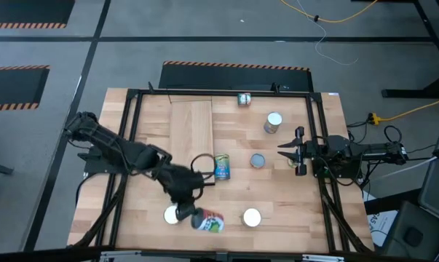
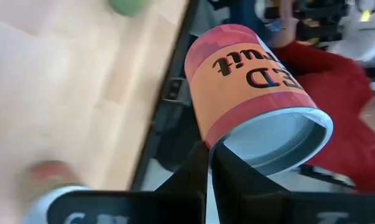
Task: Pick and place cans onto a shelf
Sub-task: Put the canned mix fruits on the shelf
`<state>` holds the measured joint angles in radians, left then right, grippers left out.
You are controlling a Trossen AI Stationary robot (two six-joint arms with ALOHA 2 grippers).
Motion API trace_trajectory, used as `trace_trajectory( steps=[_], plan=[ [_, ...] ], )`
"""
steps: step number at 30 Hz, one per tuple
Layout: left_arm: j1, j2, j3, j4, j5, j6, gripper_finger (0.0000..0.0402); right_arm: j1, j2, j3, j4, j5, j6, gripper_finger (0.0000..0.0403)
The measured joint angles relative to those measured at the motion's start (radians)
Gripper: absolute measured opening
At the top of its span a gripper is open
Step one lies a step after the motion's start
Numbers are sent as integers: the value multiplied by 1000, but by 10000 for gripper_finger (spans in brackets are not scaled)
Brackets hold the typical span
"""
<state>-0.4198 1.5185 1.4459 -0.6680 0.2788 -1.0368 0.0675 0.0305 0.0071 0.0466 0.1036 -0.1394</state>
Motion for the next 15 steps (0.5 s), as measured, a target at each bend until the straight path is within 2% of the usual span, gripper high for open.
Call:
trace_trajectory(
  steps=[7,15],
  plan=[
    [136,0,153,-295,-5,246,1,0,0,0,0,0,0,105],
    [304,-1,269,-489,-60,511,2,0,0,0,0,0,0,105]
  ],
)
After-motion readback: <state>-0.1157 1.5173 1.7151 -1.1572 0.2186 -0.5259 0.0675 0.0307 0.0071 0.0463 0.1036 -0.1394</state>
